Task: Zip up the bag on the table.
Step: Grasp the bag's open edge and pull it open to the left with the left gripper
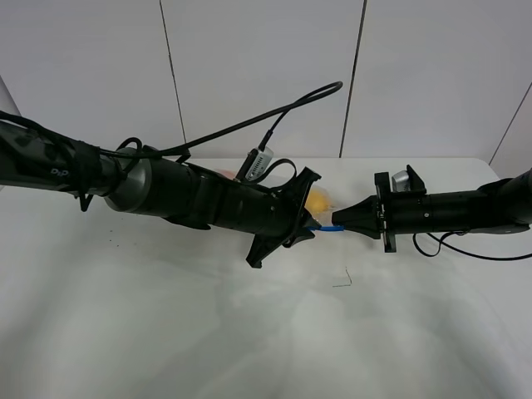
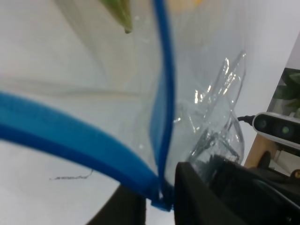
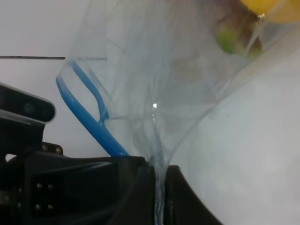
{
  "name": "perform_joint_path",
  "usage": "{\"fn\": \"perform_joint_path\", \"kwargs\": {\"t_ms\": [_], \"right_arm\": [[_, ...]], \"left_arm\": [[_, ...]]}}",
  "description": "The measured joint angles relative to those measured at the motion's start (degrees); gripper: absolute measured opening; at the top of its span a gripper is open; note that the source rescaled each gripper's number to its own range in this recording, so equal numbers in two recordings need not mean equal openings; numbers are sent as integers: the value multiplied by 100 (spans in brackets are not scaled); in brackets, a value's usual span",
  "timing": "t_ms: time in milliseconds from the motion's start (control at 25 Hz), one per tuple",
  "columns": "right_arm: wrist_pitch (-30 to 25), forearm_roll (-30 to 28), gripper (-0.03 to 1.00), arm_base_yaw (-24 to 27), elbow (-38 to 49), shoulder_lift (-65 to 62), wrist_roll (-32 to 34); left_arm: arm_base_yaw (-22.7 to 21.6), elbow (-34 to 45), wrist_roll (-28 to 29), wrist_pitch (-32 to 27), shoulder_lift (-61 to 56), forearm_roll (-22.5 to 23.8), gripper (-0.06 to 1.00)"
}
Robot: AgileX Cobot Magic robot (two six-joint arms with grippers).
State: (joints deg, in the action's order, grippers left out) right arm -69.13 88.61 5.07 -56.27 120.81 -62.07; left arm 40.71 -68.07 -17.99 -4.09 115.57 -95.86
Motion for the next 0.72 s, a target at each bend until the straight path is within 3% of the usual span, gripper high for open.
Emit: {"fn": "perform_joint_path", "kwargs": {"t_ms": [120,480,720], "right_arm": [[0,-18,0,0,0,0,0],[10,-13,0,0,0,0,-44],[-50,141,0,0,0,0,-68]], "left_arm": [[0,-7,0,0,0,-21,0],[-47,-23,0,-7,-21,9,0],[-362,-23,0,-186,-226,298,0]]}}
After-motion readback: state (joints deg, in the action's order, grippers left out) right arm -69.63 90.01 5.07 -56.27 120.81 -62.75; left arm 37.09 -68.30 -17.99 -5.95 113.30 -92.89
